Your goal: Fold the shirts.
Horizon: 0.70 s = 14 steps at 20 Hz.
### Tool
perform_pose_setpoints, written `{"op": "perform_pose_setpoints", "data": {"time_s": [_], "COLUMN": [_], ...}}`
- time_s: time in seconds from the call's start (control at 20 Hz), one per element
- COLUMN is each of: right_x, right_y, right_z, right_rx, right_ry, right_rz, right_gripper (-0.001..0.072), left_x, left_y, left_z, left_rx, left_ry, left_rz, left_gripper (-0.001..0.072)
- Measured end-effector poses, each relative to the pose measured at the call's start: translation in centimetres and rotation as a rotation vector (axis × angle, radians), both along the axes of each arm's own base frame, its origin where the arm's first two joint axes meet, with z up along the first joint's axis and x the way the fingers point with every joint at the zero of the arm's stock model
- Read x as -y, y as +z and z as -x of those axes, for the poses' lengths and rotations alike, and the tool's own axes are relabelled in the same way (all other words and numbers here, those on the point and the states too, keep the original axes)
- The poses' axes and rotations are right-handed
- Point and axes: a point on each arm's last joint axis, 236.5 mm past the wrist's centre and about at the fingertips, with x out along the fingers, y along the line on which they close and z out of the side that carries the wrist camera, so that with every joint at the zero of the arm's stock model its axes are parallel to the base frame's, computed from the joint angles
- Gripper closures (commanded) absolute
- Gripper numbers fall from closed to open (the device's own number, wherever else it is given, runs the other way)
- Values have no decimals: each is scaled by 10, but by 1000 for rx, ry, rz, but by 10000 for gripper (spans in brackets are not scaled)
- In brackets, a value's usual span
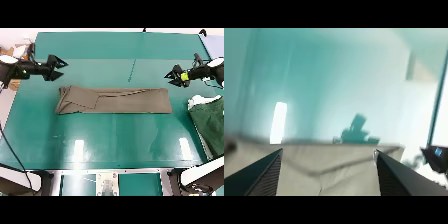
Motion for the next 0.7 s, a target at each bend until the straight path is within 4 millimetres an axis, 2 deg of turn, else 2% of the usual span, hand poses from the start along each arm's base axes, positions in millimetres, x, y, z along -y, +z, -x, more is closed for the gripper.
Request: {"op": "perform_pose_setpoints", "data": {"time_s": [0.05,0.15,0.2,0.25,0.3,0.35,0.5,0.7], "right_x": [8,22,28,31,34,35,31,10], "right_y": [3,3,-2,-8,-16,-25,-54,-77], "right_z": [1,13,23,34,45,57,86,93], "right_rx": [-1,-22,-44,-67,-89,-113,-162,-164], "right_ry": [9,45,71,99,125,149,210,257], "right_rz": [-1,-10,-17,-26,-38,-52,-84,-133], "right_gripper": [269,269,269,267,198,171,171,173], "left_x": [-6,-14,-17,-18,-18,-17,-11,19], "left_y": [10,25,29,31,31,29,24,21], "left_z": [-6,-6,-5,-2,2,7,17,24], "left_rx": [23,41,42,39,31,17,-6,-4], "left_ry": [3,-17,-28,-44,-64,-87,-136,-219], "left_rz": [3,9,10,10,6,-2,-31,-58], "left_gripper": [106,551,683,685,686,685,686,686]}}
